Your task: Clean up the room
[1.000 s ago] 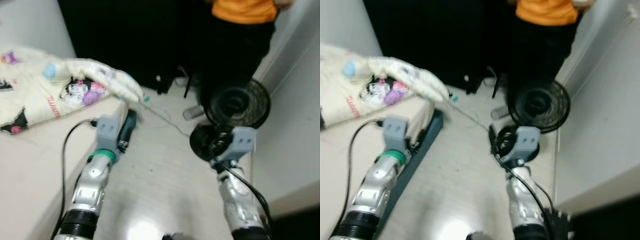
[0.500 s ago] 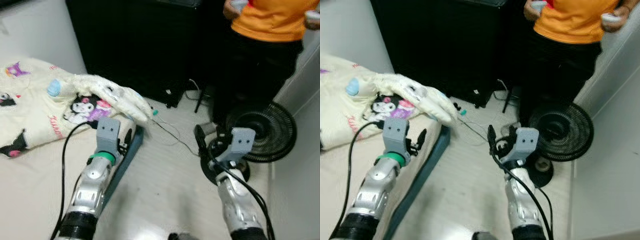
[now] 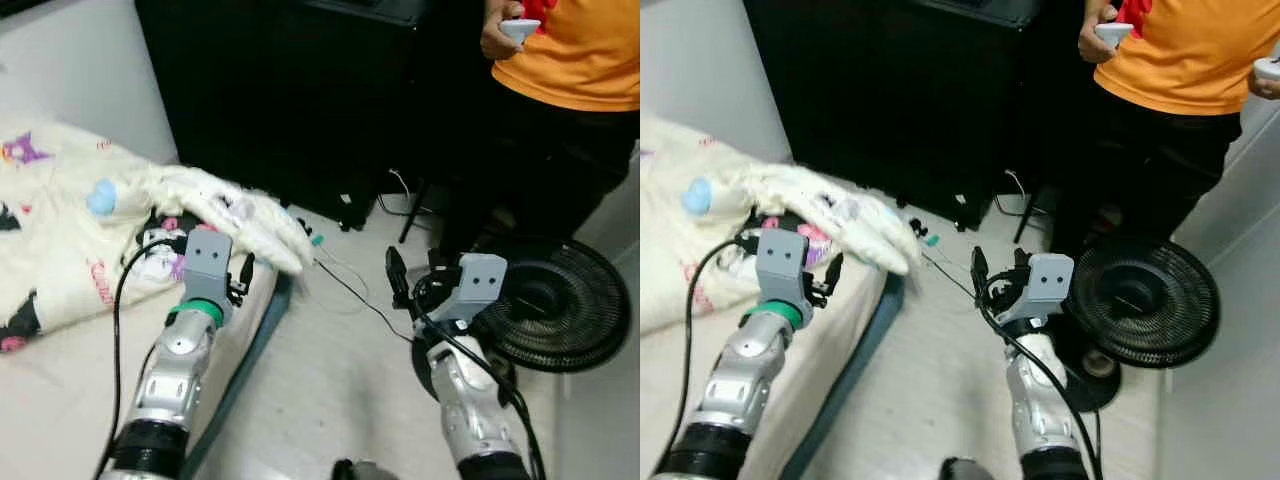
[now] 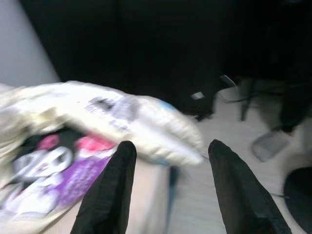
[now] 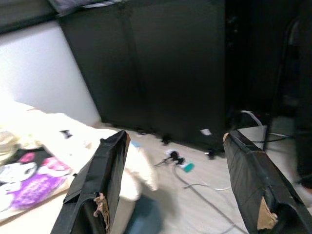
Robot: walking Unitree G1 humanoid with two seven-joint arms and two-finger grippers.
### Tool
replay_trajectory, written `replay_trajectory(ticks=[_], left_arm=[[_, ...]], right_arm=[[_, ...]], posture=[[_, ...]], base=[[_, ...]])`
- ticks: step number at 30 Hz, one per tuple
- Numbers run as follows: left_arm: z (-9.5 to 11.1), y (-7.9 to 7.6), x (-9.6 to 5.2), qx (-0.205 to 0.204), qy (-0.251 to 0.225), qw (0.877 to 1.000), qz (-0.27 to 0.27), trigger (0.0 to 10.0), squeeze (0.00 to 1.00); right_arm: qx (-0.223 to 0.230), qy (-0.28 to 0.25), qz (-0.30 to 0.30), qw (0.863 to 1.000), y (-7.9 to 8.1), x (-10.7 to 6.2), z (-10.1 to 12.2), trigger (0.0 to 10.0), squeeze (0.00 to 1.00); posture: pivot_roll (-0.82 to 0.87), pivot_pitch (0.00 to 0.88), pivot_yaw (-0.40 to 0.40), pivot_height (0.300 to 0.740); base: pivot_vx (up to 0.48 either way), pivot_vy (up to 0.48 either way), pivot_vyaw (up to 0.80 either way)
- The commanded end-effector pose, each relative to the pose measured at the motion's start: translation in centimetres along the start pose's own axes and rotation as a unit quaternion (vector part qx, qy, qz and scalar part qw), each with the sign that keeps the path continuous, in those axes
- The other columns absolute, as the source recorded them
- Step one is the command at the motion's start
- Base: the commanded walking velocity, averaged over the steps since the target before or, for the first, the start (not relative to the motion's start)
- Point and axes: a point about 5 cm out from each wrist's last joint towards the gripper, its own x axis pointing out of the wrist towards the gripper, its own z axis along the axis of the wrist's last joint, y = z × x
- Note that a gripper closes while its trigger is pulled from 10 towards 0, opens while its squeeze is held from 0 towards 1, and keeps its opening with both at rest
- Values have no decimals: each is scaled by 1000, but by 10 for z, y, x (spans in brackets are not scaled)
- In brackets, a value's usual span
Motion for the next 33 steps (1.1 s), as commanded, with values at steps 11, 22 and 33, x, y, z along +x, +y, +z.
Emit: replay_trajectory(ticks=[11, 22, 33], left_arm=[[-9, 6, -3, 1, 14, 1000, 10, 10000, 0], [-10, 7, -3, 0, 17, 1000, 17, 10000, 0], [-12, 5, -2, 2, 20, 1000, 12, 10000, 0]], right_arm=[[-11, 11, 11, 1000, 3, 1, -3, 10000, 0], [-3, 11, 10, 1000, 1, 0, -4, 10000, 0], [-11, 25, 13, 1000, 4, -6, -12, 10000, 0]], posture=[[51, 52, 17, 733], [46, 51, 19, 733], [45, 59, 20, 713]], base=[[441, 0, 144], [0, 0, 72], [0, 0, 0]])
